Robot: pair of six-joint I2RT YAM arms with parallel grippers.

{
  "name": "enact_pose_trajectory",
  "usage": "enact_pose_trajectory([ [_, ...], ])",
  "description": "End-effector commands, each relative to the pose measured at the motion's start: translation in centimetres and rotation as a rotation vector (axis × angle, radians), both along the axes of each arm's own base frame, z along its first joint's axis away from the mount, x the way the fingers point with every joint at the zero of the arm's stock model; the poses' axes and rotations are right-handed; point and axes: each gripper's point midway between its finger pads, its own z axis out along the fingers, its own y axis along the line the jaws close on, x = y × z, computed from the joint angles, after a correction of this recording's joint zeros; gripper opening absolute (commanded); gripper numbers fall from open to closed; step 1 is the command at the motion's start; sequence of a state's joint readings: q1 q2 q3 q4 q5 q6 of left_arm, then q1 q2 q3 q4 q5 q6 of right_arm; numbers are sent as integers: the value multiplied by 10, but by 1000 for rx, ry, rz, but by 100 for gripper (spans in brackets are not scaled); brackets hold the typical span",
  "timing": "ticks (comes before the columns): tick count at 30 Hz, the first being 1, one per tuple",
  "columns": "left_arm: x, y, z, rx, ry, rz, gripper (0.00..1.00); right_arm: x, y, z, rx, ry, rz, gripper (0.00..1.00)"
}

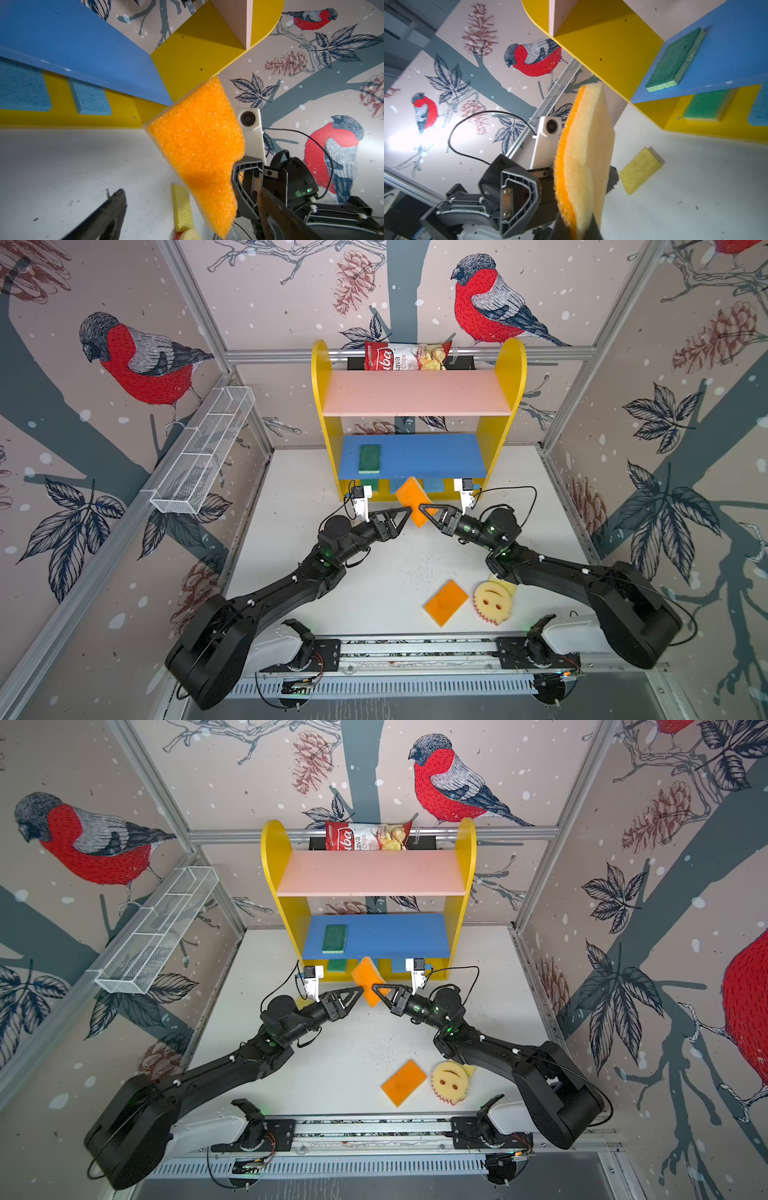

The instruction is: Place and organize the cleaning sponges onto the shelf

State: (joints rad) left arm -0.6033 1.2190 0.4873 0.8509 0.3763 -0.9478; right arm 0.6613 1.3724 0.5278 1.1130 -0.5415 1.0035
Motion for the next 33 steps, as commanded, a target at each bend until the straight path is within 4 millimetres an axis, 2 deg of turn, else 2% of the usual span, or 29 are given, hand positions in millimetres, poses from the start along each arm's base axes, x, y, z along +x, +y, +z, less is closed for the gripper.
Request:
enact_pose_trajectory([
  [1, -8, -8, 43, -143, -106, -81, 96, -15, -1, 26, 112, -30, 77, 0],
  [3, -6, -12, 47, -156, -119, -94, 92, -15, 0, 21, 102, -24, 82, 1],
  [8, -2, -16, 55, -165, -135, -104, 70, -15, -2, 15, 95, -4, 80, 1],
  [9, -1, -16, 55, -164, -138, -99, 62, -15, -1, 14, 93, -3, 82, 2],
  [12, 2, -14, 54, -162, -130, -86, 25, -14, -1, 10, 86, 5, 82, 3],
  [13, 2, -13, 53, -160, -126, -82, 17, -13, -1, 10, 86, 8, 80, 4],
  [15, 3, -11, 52, -151, -123, -79, 10, -12, -1, 8, 84, 14, 80, 5],
  [17, 3, -10, 49, -133, -113, -71, 5, -10, -2, 6, 77, 17, 79, 16],
  [19, 4, -8, 47, -113, -108, -59, 2, -6, -5, 5, 66, 16, 78, 53],
  [21, 7, -7, 43, -89, -90, -48, 1, 0, -12, 4, 55, 15, 65, 65],
  [25, 9, -9, 36, -35, -70, -58, 0, 11, -21, 2, 12, 10, 32, 69],
  [33, 12, -13, 29, -15, -49, -64, 0, 7, -11, -3, -119, -44, 15, 62],
])
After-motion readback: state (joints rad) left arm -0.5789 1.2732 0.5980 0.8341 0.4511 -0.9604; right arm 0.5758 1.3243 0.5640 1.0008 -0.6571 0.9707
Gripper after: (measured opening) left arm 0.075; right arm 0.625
